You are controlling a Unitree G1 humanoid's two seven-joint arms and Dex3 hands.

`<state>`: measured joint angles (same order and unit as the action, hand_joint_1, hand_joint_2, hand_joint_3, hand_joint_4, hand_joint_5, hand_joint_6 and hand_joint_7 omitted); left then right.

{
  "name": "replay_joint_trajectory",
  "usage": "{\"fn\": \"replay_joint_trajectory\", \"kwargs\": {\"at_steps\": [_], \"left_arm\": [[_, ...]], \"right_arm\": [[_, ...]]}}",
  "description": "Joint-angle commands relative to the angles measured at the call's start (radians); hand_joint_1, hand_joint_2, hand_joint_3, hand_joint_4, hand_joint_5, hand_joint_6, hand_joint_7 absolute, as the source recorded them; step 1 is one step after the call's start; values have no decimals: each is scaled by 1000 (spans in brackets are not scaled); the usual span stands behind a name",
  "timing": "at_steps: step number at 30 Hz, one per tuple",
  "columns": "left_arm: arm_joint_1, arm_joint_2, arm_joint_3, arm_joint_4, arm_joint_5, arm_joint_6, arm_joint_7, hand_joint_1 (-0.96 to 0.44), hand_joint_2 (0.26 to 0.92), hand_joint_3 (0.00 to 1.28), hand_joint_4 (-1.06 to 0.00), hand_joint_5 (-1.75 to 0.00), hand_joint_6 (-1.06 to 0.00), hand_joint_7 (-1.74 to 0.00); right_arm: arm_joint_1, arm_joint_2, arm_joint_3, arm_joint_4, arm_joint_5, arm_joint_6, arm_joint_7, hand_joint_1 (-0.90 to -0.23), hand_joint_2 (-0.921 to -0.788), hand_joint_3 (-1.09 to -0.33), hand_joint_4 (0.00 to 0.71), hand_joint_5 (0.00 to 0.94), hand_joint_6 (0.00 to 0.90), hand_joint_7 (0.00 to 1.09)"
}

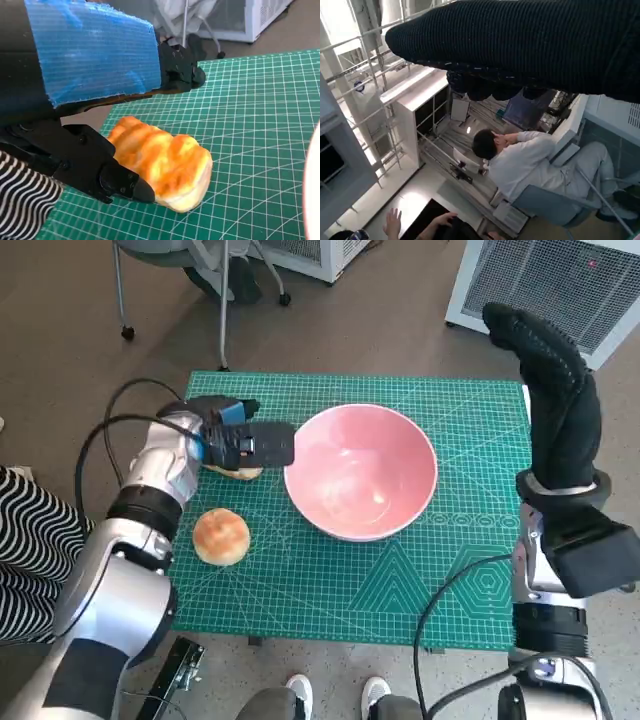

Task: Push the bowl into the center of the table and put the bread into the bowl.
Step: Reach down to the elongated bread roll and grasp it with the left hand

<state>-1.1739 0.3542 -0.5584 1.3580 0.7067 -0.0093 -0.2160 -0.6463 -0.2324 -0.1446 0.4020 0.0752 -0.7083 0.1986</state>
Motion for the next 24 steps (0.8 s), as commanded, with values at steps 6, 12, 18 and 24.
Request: {"fn": "replay_joint_trajectory", "kwargs": {"at_steps": [6,12,18,24], "left_arm": [[23,-10,-40,21,44,29,3,62,769,54,-310,-40,-437,-38],[27,-10,-52,25,58,38,-15,48,785,65,-559,-115,-556,-50],[30,-10,-68,29,67,52,-32,47,800,45,-424,-698,-628,-10],[35,-8,-76,30,82,53,-33,28,801,42,-355,-674,-606,-1]], "right_arm": [[30,-9,0,-11,-3,23,-3,-800,-921,-701,207,0,12,547],[32,-9,-1,-11,1,20,-1,-790,-921,-701,207,0,11,548],[31,-8,0,-13,2,20,-1,-781,-921,-702,207,0,12,549],[24,-4,1,-4,2,20,-2,-780,-921,-703,208,1,13,551]]}}
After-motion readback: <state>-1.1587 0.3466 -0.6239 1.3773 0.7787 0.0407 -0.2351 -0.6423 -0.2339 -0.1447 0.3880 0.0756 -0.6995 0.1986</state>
